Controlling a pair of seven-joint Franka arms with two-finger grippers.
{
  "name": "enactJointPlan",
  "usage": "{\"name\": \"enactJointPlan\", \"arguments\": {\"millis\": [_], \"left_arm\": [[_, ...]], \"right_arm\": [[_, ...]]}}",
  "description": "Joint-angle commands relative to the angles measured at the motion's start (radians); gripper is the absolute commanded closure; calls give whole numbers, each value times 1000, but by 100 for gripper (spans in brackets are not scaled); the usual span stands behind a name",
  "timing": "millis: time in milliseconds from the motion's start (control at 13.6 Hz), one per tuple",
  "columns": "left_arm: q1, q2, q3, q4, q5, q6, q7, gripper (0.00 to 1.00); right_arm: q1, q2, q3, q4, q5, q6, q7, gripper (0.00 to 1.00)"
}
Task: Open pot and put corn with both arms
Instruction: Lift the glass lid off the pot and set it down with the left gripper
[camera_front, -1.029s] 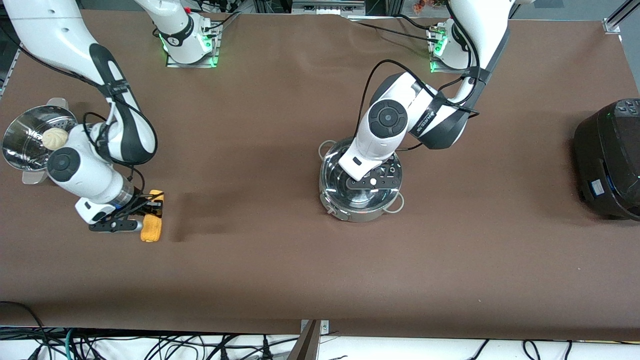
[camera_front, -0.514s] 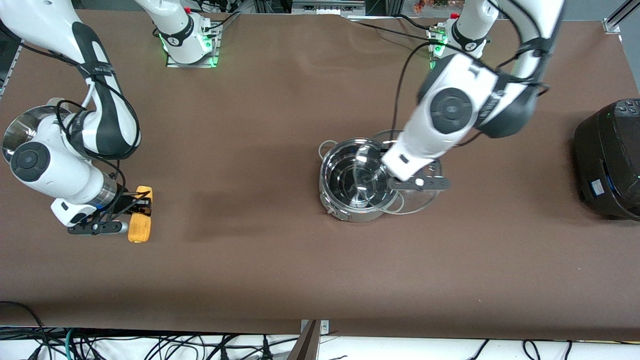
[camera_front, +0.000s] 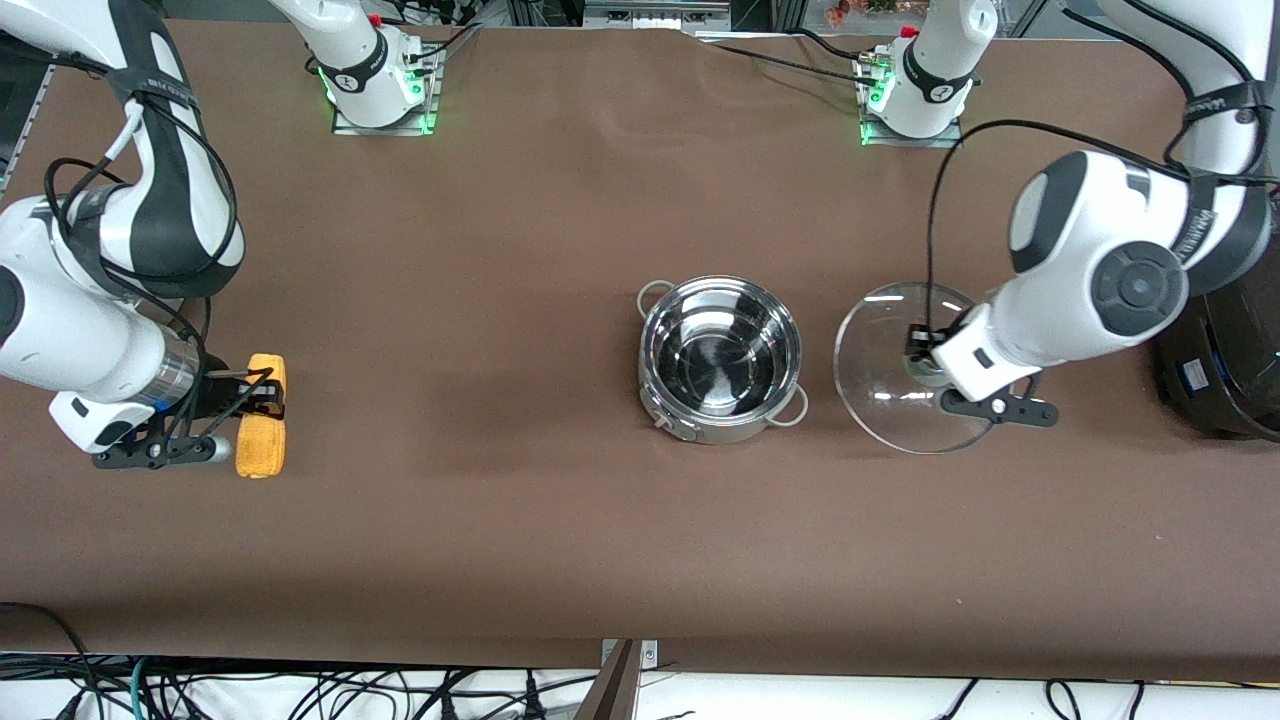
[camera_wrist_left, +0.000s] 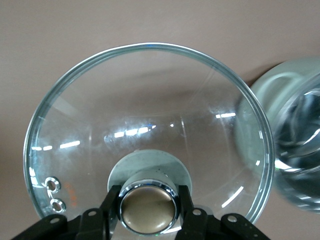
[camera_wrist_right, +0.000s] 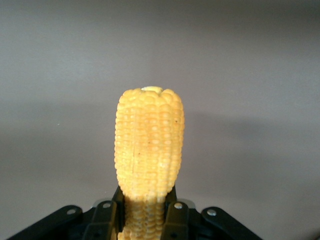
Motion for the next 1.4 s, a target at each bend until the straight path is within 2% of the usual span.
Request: {"name": "enactJointPlan", "arguments": {"millis": [0, 294, 514, 735, 1029, 1322], "left_arm": [[35, -50, 43, -83, -28, 46, 165, 100], [72, -34, 90, -215, -28, 186, 310, 100], [99, 0, 112, -295, -28, 331, 403, 100], [101, 54, 134, -296, -30, 387, 440, 100], [96, 143, 135, -296, -30, 500, 440, 100], [98, 154, 137, -296, -30, 510, 438, 100]], "right_arm": [[-4, 3, 20, 50, 11, -57, -5, 100], [4, 3, 78, 136, 9, -166, 20, 100], [28, 3, 92, 176, 5, -204, 55, 100], [99, 3, 89, 177, -7, -204, 119, 100], [232, 6, 87, 179, -21, -201, 317, 100], [384, 27, 89, 248, -21, -188, 533, 100]]}}
